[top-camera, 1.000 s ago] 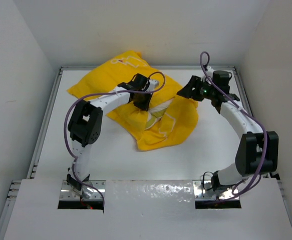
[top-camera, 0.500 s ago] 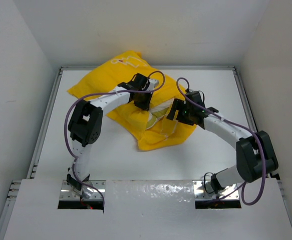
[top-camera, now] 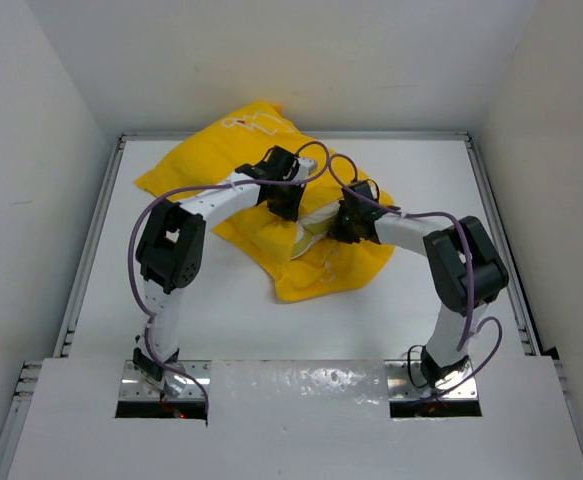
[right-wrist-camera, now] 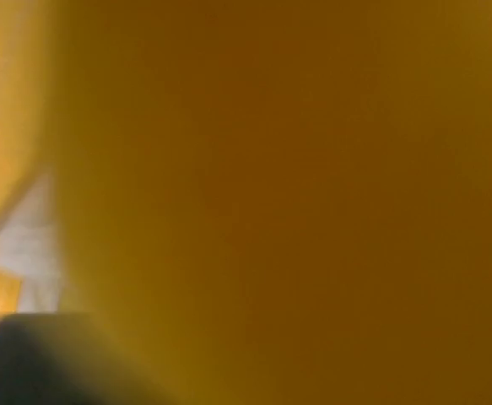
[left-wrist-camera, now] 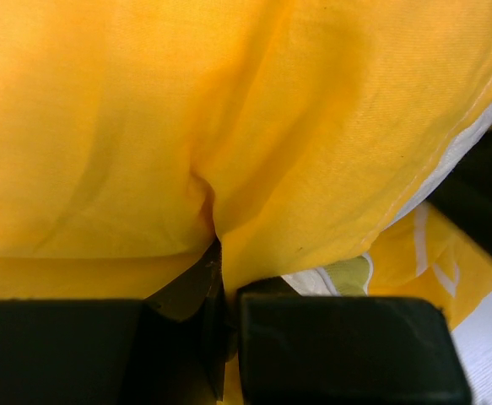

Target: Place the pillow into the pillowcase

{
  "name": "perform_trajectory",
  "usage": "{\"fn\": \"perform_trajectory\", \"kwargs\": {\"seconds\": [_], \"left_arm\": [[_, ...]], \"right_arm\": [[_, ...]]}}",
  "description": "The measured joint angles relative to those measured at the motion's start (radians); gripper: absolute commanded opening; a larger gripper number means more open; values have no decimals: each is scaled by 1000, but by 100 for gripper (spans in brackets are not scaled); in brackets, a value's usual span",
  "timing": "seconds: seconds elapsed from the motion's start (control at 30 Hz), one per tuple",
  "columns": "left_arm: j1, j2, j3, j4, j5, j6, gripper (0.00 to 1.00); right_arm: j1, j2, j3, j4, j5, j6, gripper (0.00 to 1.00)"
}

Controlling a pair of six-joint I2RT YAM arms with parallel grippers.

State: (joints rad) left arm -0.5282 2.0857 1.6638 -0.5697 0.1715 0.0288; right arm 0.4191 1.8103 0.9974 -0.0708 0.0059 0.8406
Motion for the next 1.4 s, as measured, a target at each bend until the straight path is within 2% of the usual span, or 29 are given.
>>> {"fn": "perform_trajectory", "kwargs": {"seconds": [0.1, 0.23, 0.3, 0.43, 0.6, 0.9, 1.03, 1.17, 1.23, 1.3, 1.33, 1.37, 1.4], "left_arm": [[-1, 0, 6, -7, -5, 0, 0], [-2, 0, 13, -16, -20, 5, 0], [-3, 0, 19, -21, -35, 11, 0], [-7, 11, 56, -47, -63, 25, 0], [-8, 49, 175, -125, -99, 43, 0], [-7, 84, 321, -235, -143, 77, 0], [-9, 80, 293, -207, -152, 97, 0], [-34, 59, 139, -122, -124, 125, 0], [-45, 60, 96, -106, -84, 135, 13], [-48, 58, 95, -102, -39, 146, 20], [-45, 57, 105, -110, -16, 147, 31], [-37, 57, 121, -123, 9, 151, 38], [-28, 57, 147, -144, 40, 148, 47]], "right_arm": [[-1, 18, 0, -2, 21, 13, 0], [-18, -37, -71, 48, -19, -61, 0], [-29, -129, -161, 104, -107, -128, 0], [-44, -347, -291, 225, -380, -215, 0], [-45, -402, -224, 244, -650, -286, 0], [-59, -435, -125, 208, -842, -321, 0], [-61, -436, -101, 254, -880, -292, 0], [-72, -438, -101, 363, -830, -201, 0], [-76, -441, -100, 368, -745, -200, 0], [-76, -438, -94, 334, -640, -209, 0], [-76, -432, -83, 300, -569, -219, 0], [-76, -422, -68, 264, -518, -227, 2], [-76, -401, -45, 224, -459, -242, 12]]}}
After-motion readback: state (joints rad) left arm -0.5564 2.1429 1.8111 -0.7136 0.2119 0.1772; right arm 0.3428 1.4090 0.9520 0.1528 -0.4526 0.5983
